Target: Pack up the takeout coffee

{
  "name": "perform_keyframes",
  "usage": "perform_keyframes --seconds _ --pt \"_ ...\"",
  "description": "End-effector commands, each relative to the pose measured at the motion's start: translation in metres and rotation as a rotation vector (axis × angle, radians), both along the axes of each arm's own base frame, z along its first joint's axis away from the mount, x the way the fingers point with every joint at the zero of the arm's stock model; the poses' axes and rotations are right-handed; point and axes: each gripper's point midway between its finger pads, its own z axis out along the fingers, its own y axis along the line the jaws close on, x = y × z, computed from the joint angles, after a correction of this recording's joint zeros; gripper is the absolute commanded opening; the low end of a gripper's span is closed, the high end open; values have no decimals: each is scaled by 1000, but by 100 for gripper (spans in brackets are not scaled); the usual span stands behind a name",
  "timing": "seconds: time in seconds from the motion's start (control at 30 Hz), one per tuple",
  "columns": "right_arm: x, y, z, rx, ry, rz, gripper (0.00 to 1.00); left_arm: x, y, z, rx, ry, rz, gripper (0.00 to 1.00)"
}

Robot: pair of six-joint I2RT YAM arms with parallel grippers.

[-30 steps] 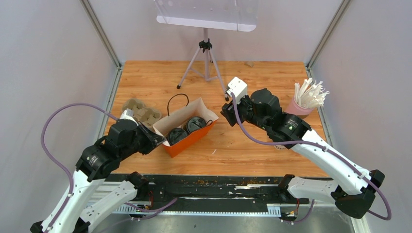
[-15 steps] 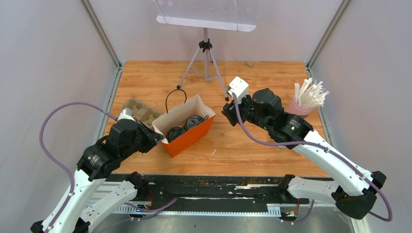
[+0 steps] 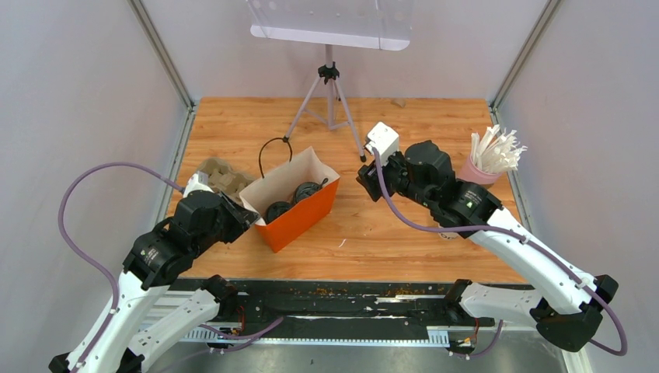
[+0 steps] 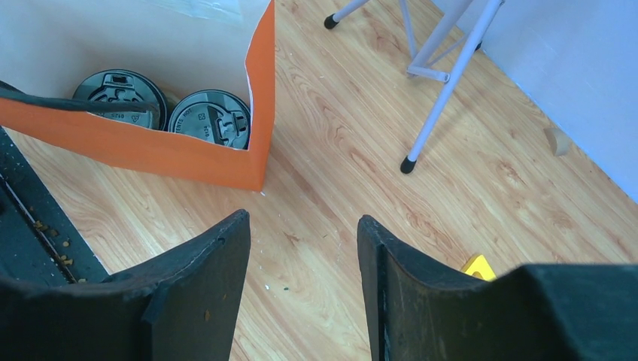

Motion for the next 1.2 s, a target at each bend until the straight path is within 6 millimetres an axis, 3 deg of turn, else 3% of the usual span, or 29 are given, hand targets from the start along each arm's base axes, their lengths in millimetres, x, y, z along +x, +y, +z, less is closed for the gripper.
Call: perform_keyframes --seconds 0.0,0.73,1.0,1.17 --pt "3 -3 33 54 -66 -10 55 6 7 9 44 -41 18 27" --pt "17 -5 32 70 -35 -82 55 8 20 25 129 -99 7 39" --pt "47 -42 20 93 59 -323 58 9 29 66 168 -217 -15 55" --pt "77 -92 11 19 86 -507 61 9 35 96 201 -310 -33 62"
